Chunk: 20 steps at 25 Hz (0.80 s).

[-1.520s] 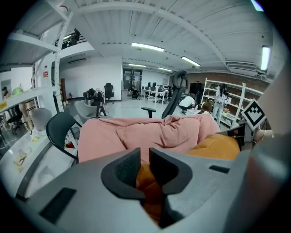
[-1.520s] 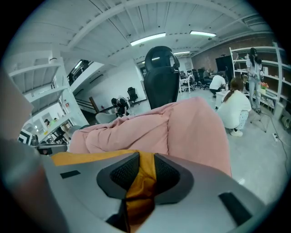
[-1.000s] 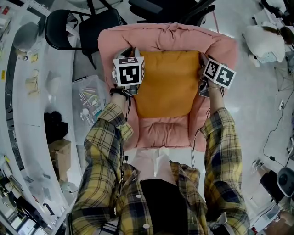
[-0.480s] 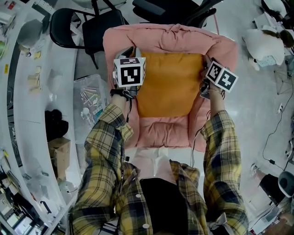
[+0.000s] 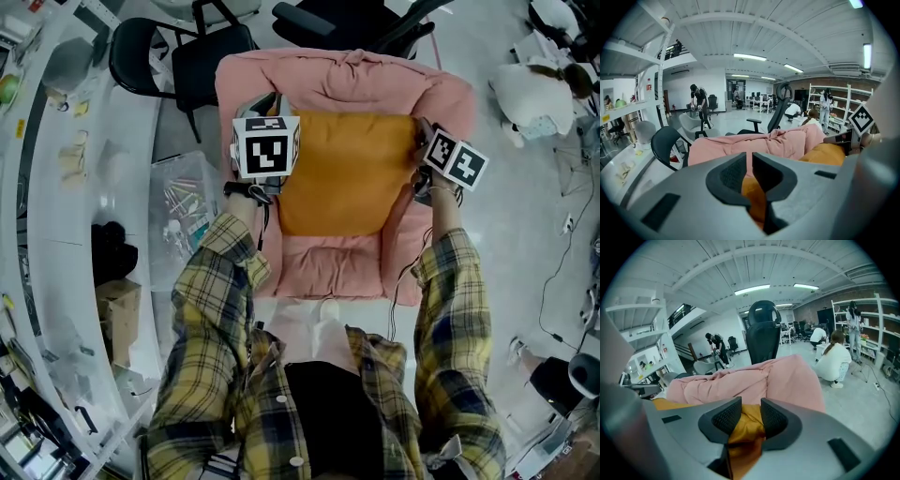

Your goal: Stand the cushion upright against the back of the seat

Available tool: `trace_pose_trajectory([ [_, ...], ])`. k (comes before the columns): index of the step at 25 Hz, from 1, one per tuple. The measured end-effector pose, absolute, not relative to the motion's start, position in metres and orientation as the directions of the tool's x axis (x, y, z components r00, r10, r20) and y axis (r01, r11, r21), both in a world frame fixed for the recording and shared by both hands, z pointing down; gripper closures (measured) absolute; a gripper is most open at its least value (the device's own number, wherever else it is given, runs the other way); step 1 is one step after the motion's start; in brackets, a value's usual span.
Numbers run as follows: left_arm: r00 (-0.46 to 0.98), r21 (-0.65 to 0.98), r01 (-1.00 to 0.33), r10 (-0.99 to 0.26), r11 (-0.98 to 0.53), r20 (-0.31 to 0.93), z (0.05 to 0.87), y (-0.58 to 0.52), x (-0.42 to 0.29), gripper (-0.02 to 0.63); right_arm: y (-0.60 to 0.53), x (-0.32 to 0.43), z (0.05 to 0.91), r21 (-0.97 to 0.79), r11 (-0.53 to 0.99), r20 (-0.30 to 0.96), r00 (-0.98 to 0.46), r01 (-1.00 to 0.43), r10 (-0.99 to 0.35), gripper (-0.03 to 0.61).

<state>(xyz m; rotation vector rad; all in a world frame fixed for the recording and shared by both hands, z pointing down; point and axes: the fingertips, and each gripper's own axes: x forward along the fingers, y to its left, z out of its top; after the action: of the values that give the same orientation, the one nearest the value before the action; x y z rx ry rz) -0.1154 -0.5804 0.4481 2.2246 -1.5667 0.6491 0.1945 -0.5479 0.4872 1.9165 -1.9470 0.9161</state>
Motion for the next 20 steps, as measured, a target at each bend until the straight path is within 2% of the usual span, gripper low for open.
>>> trace_pose_trajectory([
  [9,0.303,0.014,-0.935,-0.774,-0.355,0.556,0.447,-0.570,-0.109,0.572,-0.534,0.209,0.489,-0.266,-0.072,0.637,-0.119,-0.961,-0.761,0.453],
  [12,0.305,0.006,-0.931,-0.767,-0.365,0.564,0.451,-0.569,-0.106,0.572,-0.530,0.219,0.488,-0.286,-0.087,0.632,-0.120,-0.954,-0.766,0.433],
  [20,0.323,0.011,-0.925,-0.773,-0.379,0.546,0.446,-0.569,-0.097,0.572,-0.524,0.218,0.480,-0.229,-0.047,0.569,-0.095,-0.972,-0.817,0.433],
])
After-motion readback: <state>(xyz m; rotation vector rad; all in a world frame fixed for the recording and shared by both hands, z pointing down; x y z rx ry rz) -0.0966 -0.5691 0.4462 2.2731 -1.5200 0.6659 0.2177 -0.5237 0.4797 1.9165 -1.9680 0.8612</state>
